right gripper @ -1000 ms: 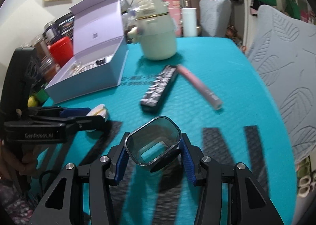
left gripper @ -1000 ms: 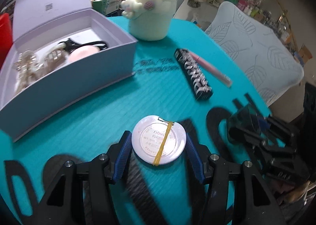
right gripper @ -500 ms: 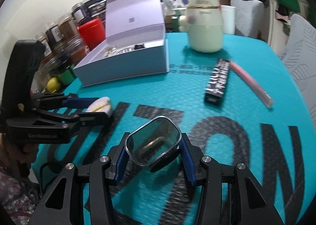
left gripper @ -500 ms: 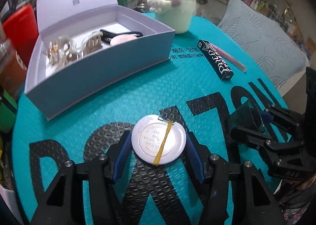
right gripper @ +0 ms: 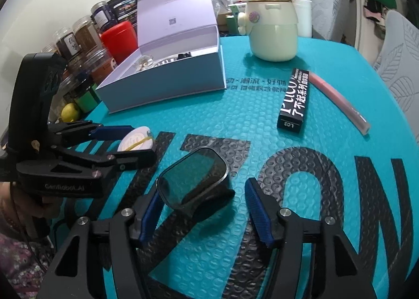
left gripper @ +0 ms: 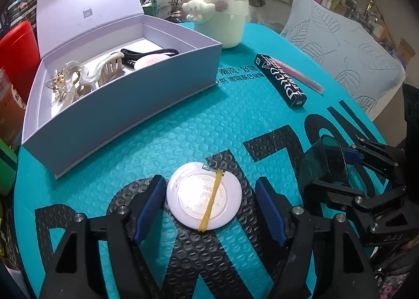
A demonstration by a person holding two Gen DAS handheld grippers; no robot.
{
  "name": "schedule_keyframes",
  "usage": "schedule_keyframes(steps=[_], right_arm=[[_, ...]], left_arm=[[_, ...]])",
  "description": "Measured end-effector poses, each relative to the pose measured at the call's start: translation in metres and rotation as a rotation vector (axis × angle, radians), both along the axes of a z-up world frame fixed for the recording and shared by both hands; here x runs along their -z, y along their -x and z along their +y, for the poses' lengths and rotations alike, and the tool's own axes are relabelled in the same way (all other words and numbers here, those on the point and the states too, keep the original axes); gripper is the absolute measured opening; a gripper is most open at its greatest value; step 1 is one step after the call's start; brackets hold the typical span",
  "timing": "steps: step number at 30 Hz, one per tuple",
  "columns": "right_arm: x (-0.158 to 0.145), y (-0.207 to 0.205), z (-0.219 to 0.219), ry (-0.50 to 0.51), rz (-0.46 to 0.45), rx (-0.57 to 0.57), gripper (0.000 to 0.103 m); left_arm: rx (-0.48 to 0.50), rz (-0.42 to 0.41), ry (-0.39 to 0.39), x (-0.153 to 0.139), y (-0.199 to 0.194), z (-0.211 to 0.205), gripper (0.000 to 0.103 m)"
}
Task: Organize rigid objects
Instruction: 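Carry the white tin and dark glass piece toward the gift box with both grippers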
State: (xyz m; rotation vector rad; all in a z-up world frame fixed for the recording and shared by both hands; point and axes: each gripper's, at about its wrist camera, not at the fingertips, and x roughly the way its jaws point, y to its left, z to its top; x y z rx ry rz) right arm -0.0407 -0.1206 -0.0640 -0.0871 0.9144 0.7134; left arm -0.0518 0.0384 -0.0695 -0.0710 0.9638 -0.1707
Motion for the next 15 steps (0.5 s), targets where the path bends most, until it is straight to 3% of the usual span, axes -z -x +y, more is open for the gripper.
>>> schedule_keyframes(steps=[6, 10, 13, 15], right_arm=[[0.001, -0.002, 0.000, 0.007, -0.005, -0.003, 0.062], [0.001, -0.004, 0.004, 0.020, -0.007, -0.017, 0.062], [0.001, -0.006, 0.008, 0.022, -0.004, -0.029, 0.061], [0.002, -0.007, 0.009, 0.019, -0.001, -0.025, 0.051]], left_arm=[[-0.002, -0.021, 0.017, 0.000, 0.006, 0.004, 0.070], [-0.018, -0.038, 0.002, -0.001, 0.012, 0.005, 0.055], [-0.016, -0.044, 0.022, -0.001, 0.016, 0.009, 0.055], [-0.017, -0.045, 0.027, -0.002, 0.016, 0.010, 0.055]])
